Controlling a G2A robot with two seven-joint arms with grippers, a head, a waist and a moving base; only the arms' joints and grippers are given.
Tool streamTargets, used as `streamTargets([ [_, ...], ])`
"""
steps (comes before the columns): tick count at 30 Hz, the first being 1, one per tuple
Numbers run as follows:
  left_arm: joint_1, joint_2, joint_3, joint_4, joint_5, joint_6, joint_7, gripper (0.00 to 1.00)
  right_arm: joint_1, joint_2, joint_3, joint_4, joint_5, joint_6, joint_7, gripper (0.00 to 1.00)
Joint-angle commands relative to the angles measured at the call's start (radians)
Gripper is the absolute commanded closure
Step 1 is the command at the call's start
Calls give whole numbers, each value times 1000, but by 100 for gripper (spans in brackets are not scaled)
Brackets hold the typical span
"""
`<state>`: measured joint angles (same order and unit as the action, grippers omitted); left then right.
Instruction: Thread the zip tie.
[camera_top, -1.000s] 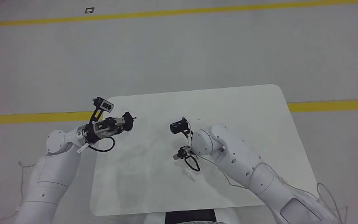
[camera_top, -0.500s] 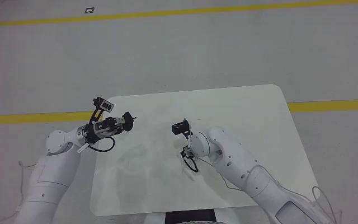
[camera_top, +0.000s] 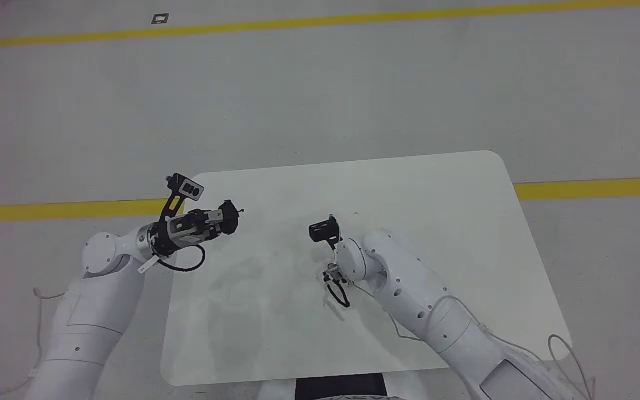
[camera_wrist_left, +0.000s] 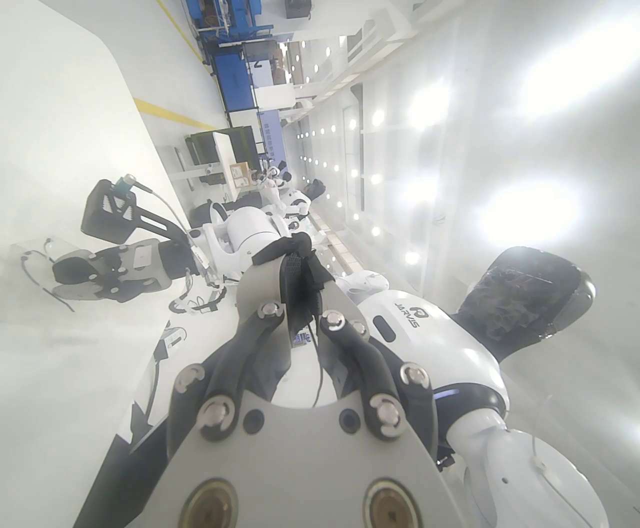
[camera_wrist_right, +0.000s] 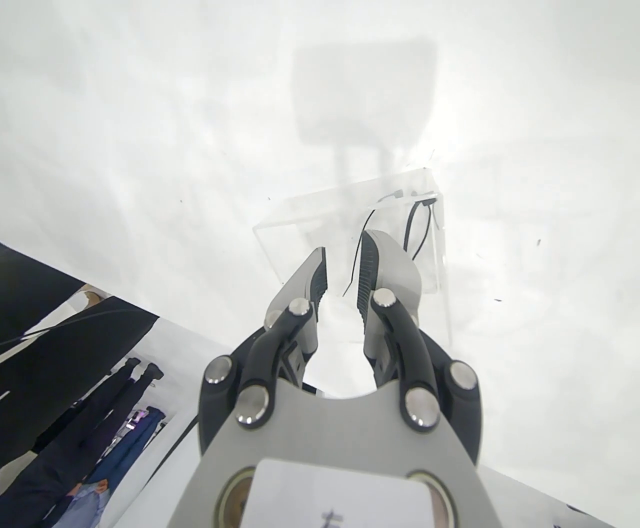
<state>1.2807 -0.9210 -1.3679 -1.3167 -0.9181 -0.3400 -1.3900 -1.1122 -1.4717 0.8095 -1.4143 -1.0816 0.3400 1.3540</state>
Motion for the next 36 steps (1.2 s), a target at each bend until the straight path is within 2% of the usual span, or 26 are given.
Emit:
streamTargets([
  [1, 0, 0, 0, 0, 0, 0, 0, 100, -1, -7, 4, 10, -14, 0, 2, 84],
  [16, 0, 0, 0, 0, 0, 0, 0, 100, -2, -55, 31, 71, -83, 0, 12, 86],
  [26, 0, 0, 0, 0, 0, 0, 0, 100, 2, -74, 40, 109, -98, 0, 11, 81],
  [30, 0, 0, 0, 0, 0, 0, 0, 100, 5, -80, 42, 127, -105, 0, 9, 85],
  [33, 0, 0, 0, 0, 0, 0, 0, 100, 5, -85, 44, 134, -114, 0, 9, 100],
  [36, 0, 0, 0, 0, 0, 0, 0, 100, 2, -88, 47, 133, -124, 0, 10, 100],
])
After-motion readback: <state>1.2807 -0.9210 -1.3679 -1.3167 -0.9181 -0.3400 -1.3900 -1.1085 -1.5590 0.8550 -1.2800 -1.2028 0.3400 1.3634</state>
